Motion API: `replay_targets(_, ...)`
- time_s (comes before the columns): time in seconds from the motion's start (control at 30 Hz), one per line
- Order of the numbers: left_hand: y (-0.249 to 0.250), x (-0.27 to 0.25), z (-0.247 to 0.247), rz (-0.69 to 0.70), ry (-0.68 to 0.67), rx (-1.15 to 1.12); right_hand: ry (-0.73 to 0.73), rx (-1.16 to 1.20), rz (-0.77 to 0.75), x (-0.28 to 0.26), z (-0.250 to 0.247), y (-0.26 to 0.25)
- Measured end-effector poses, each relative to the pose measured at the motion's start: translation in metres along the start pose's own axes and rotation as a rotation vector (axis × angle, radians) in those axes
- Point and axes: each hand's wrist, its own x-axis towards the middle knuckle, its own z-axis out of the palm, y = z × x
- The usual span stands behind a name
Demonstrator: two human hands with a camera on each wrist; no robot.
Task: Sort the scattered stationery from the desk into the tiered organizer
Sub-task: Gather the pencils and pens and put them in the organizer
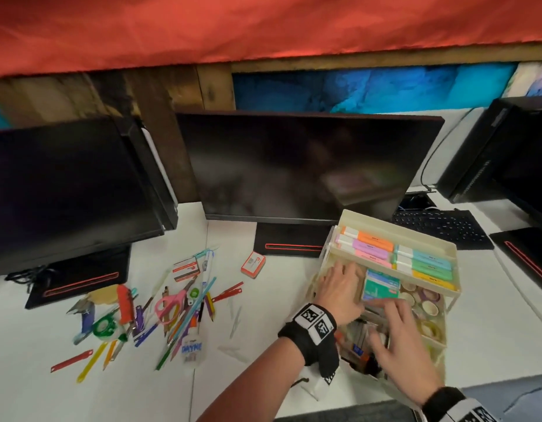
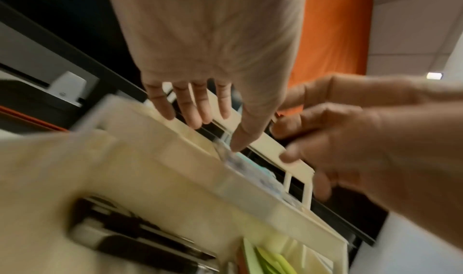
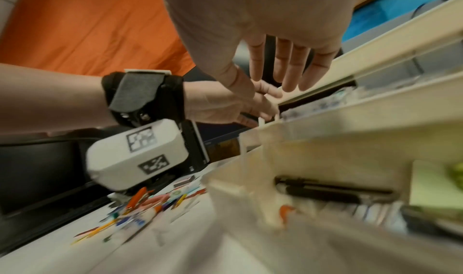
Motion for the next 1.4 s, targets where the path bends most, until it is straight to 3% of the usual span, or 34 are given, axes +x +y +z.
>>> replay_targets(0.13,-0.05,-0.035,-0.026,-0.049,0.138,-0.126,-0.134,0.098,-0.089,-0.012,0.028,-0.025)
replay_targets(0.33,-0.169,-0.125,-0.062,-0.343,0.294,-0.243,-0.378,0.108,-0.243,0.002,0.09,-0.072)
replay_targets(0.5,-0.236,-0.195,-0.093,-0.736,0.323,-0.03,-0.694,0.069,-0.302,0.019,0.138,-0.115)
replay_targets(0.6,-0.262,-0.215,-0.109,-0.84,0.345,0.033,-0.842,-0.028,-0.285,0.029,0.166,-0.14)
replay_targets(0.83,-0.293,-0.217,-0.131,-0.809,0.282,0.07,-0.777,-0.067,-0.263,0.084,0.23,-0.197)
replay_targets(0.97,-0.304,-0.217,-0.143,-0.781,0.255,0.053,-0.803,-0.276,-0.341,0.101,0.264,-0.217)
replay_targets(1.1,-0.315,-0.222,-0.151,-0.757,0.255,0.062,-0.825,-0.453,-0.437,0.114,0.271,-0.229)
replay_targets(1.4,-0.324,-0.22,-0.149,-0.66,0.239,0.052,-0.862,-0.468,-0.41,0.132,0.277,-0.224)
